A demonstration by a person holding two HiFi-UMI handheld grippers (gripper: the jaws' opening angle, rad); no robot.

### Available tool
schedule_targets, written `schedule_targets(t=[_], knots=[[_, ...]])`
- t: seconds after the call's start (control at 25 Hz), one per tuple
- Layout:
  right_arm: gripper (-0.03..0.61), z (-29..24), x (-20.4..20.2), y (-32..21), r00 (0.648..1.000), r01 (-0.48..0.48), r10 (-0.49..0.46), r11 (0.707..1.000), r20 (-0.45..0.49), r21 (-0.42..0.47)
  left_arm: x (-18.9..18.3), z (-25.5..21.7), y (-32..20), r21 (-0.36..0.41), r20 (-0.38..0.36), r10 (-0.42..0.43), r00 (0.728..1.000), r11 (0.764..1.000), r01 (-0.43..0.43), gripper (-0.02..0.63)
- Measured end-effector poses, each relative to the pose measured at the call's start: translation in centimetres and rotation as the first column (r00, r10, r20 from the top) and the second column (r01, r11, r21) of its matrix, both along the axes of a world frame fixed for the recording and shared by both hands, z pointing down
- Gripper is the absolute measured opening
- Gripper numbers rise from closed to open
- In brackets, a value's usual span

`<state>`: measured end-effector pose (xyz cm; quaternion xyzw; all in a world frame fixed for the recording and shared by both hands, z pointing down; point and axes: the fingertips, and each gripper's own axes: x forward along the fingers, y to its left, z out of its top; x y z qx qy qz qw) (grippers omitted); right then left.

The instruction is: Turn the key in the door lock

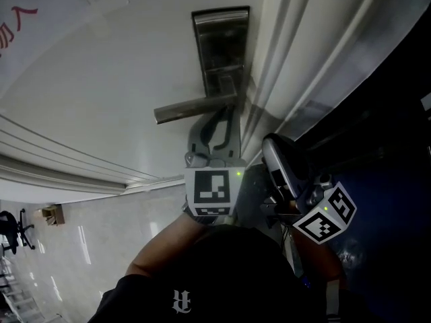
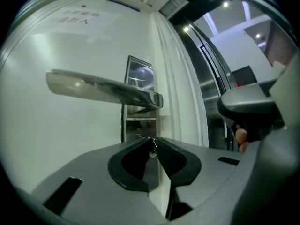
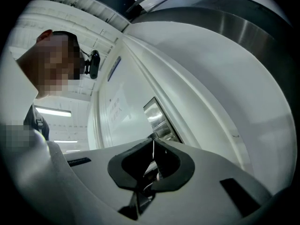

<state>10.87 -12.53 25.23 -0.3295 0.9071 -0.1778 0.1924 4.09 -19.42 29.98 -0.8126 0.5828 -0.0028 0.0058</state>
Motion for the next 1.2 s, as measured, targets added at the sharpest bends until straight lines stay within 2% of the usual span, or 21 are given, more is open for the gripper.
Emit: schedule_targets(t=[0.16, 0.28, 0.4, 0.52, 0.6, 0.68, 0.88, 1.04, 1.12, 1.2], knots=[[0.017, 0.6, 0.6, -0.5, 1.000, -0.006, 0.007, 1.000, 0.019, -0.027, 0.2, 0.0, 0.0, 0.024, 0.114, -0.016, 0.993, 1.000, 0.014, 0.052], [0.017, 1.2, 0.8, -0.9, 0.999, 0.002, 0.001, 0.998, 0.041, -0.058, 0.3, 0.1, 0.0, 0.050, 0.220, -0.034, 0.975, 0.998, 0.024, 0.051], [0.017, 1.6, 0.9, -1.0, 0.999, 0.011, -0.007, 0.997, 0.051, -0.072, 0.6, 0.3, 0.0, 0.084, 0.325, -0.052, 0.944, 0.996, 0.026, 0.048], [0.017, 1.6, 0.8, -0.9, 0.998, 0.018, -0.014, 0.997, 0.054, -0.073, 0.8, 0.2, 0.1, 0.124, 0.433, -0.078, 0.898, 0.992, 0.026, 0.043], [0.017, 1.6, 1.0, -0.8, 0.998, 0.019, -0.015, 0.997, 0.054, -0.072, 0.9, 0.2, 0.1, 0.149, 0.511, -0.097, 0.854, 0.989, 0.023, 0.040], [0.017, 1.6, 1.1, -0.8, 0.998, 0.019, -0.015, 0.997, 0.055, -0.072, 1.1, 0.4, 0.2, 0.175, 0.594, -0.117, 0.796, 0.984, 0.013, 0.037], [0.017, 1.6, 1.1, -0.8, 0.998, 0.025, -0.021, 0.997, 0.058, -0.072, 1.5, 0.8, 0.2, 0.224, 0.774, -0.155, 0.613, 0.974, -0.036, 0.031], [0.017, 1.5, 1.1, -0.7, 0.998, 0.027, -0.023, 0.997, 0.059, -0.072, 1.7, 1.1, 0.3, 0.233, 0.863, -0.166, 0.478, 0.969, -0.085, 0.029], [0.017, 1.5, 1.1, -0.6, 0.998, 0.026, -0.022, 0.997, 0.059, -0.071, 1.7, 1.2, 0.3, 0.227, 0.891, -0.159, 0.425, 0.967, -0.113, 0.029], [0.017, 1.4, 1.2, -0.6, 0.998, 0.026, -0.022, 0.997, 0.058, -0.070, 1.8, 1.3, 0.4, 0.220, 0.905, -0.151, 0.397, 0.966, -0.134, 0.031]])
